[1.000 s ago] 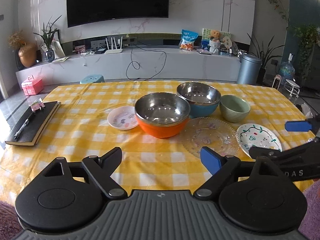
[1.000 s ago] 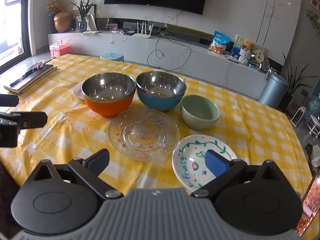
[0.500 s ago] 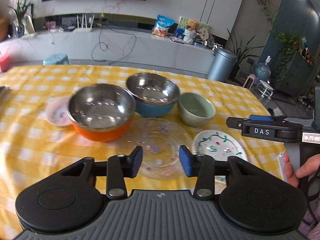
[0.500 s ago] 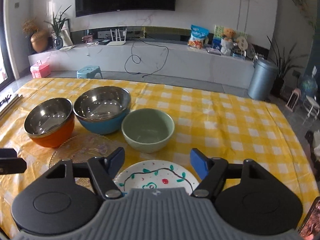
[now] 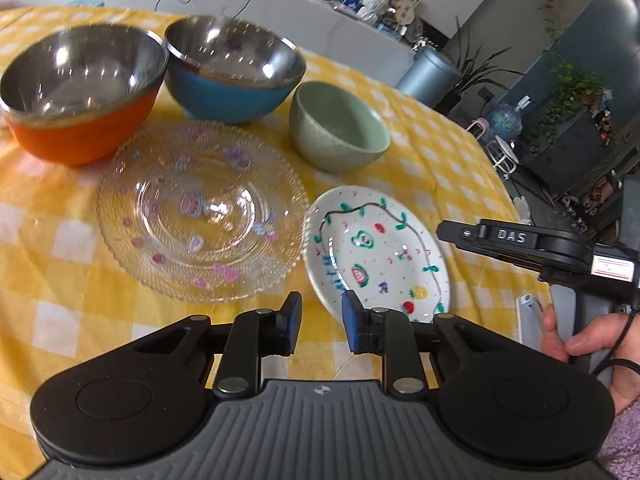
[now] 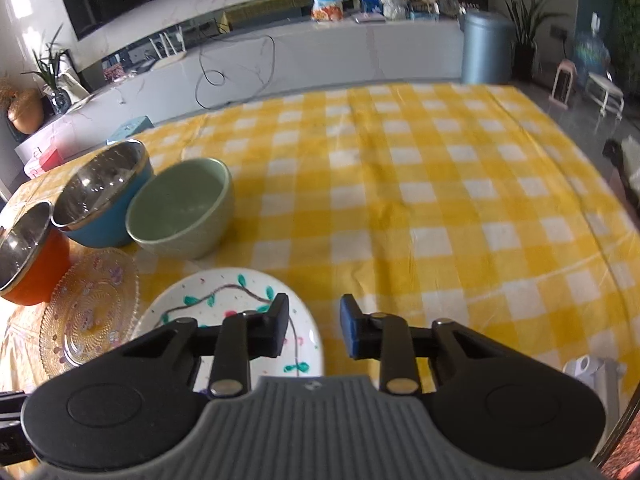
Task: Organize plates and bowls
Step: 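Move the left tool to the rim of the white 'Fruity' plate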
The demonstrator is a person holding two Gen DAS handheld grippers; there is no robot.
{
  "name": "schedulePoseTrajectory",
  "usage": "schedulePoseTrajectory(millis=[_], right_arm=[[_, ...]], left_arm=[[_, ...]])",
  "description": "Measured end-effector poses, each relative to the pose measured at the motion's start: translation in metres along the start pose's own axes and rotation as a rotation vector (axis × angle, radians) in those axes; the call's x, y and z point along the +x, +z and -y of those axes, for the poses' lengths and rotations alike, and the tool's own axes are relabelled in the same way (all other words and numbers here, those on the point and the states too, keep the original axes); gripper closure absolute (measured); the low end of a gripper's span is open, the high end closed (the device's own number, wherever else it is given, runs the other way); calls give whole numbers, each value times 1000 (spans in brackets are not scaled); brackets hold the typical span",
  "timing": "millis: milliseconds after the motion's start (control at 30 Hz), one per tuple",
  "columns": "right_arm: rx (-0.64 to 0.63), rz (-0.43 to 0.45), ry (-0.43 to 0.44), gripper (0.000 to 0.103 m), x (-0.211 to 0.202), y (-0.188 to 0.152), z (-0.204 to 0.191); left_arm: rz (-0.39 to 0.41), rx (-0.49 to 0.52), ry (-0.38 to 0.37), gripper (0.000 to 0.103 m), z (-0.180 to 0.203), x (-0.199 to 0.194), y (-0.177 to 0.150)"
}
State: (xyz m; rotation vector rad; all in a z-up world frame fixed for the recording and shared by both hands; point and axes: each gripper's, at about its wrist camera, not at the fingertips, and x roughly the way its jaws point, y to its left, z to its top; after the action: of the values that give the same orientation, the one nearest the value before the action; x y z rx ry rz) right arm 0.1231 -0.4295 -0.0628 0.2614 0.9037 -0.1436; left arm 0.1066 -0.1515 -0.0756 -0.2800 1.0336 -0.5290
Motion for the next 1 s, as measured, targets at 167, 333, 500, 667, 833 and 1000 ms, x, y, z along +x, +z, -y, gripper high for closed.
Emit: schedulePoseTrajectory(millis=[167,333,500,667,833,1000], right_arm=[[24,-18,21,78,6,0,2],[19,-42,25,81,14,-2,-1],[39,-60,30,82,20,-2,1],[46,-66,45,81,22,-3,1],[37,-62,36,82,21,-3,-1],[33,-70,26,84,17,-4,-2]], left_arm=[[2,-40,-10,74,-4,7,-1],[6,-74,-6,74,-3,17,3],[19,-81,-5,74,-3,19,5],[25,-74,-2,74,0,24,6],[11,-58,-10,87,3,27,6],[11,-41,-6,87,5,24,3]])
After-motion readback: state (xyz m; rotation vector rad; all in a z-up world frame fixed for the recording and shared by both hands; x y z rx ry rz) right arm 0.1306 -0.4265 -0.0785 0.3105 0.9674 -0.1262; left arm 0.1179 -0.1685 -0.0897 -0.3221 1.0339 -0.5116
